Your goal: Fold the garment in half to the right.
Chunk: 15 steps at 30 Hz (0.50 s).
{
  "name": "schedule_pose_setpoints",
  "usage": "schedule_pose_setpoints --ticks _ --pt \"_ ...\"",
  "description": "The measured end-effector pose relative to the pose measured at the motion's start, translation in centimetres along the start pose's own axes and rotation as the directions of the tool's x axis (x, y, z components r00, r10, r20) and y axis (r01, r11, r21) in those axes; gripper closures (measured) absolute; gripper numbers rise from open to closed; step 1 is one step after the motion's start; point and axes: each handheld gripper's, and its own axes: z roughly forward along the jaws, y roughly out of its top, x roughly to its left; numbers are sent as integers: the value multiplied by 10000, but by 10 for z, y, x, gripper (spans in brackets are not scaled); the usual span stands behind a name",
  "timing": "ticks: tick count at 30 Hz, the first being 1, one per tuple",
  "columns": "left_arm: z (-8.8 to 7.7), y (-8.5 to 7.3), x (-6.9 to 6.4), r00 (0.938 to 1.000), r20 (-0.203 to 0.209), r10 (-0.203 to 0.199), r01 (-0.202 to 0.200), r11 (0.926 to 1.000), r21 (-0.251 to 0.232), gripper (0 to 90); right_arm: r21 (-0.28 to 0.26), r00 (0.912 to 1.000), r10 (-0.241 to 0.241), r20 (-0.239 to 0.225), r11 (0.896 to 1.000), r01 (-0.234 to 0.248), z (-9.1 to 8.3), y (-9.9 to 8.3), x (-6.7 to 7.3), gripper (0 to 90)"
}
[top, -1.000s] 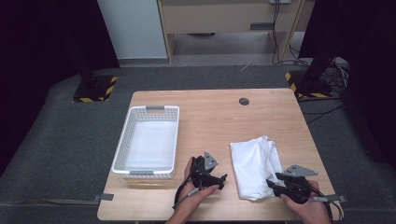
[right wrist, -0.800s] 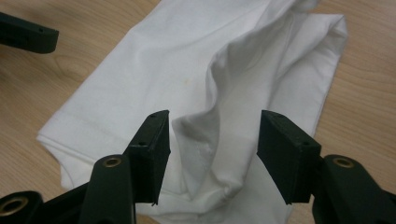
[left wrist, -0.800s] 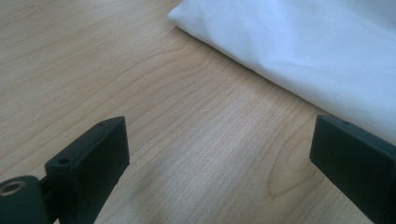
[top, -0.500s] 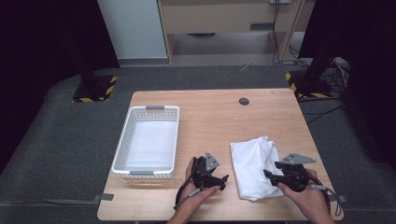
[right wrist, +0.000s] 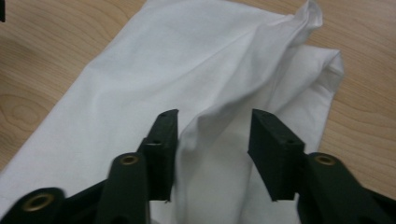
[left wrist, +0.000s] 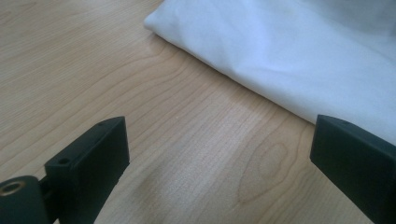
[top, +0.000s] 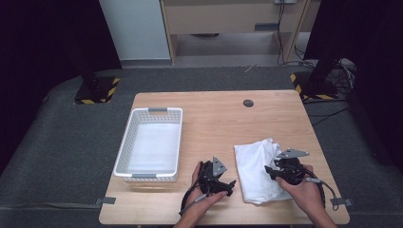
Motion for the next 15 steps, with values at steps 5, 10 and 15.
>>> schedule_pose_setpoints --ticks 5,10,15 --pt "2 0 -3 10000 50 55 -55 10000 27 34 162 9998 23 -187 9999 -19 0 -2 -3 875" --pt "3 -1 -4 9999 33 95 -95 9999 113 35 129 9992 380 -109 9992 -378 -21 -7 -11 888" --pt "4 -1 -5 9999 13 115 -115 9998 171 35 271 9962 872 -38 9958 -871 -23 -24 -22 887"
